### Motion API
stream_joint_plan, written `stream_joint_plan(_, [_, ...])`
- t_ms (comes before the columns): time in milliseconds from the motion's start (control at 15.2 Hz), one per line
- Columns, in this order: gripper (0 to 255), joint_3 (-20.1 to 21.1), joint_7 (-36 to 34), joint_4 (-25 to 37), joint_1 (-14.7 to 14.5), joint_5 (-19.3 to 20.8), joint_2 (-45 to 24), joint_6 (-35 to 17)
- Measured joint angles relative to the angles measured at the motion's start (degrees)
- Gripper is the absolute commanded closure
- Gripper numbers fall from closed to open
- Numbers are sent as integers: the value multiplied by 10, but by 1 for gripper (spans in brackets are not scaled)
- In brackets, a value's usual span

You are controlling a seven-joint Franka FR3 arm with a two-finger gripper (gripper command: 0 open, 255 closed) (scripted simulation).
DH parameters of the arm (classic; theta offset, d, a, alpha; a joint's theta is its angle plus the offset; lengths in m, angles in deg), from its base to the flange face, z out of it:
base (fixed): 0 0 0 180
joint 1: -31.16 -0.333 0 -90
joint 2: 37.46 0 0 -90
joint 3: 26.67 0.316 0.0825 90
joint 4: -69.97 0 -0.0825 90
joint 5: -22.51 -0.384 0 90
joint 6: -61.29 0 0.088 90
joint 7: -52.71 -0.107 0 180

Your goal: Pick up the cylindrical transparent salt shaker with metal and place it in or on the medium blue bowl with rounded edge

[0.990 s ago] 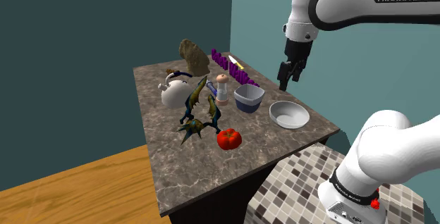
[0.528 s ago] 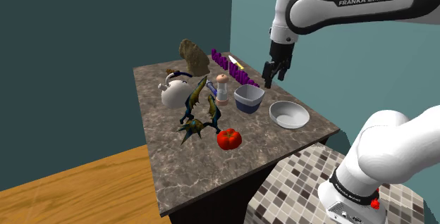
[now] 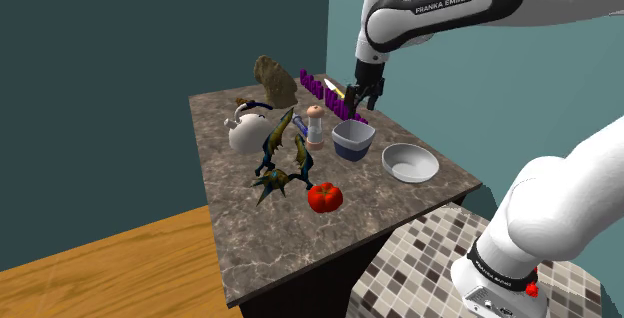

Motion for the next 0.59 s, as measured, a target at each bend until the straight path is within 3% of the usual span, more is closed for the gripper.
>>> stream_joint_plan(594, [0, -23, 35, 161, 6, -49, -194, -49])
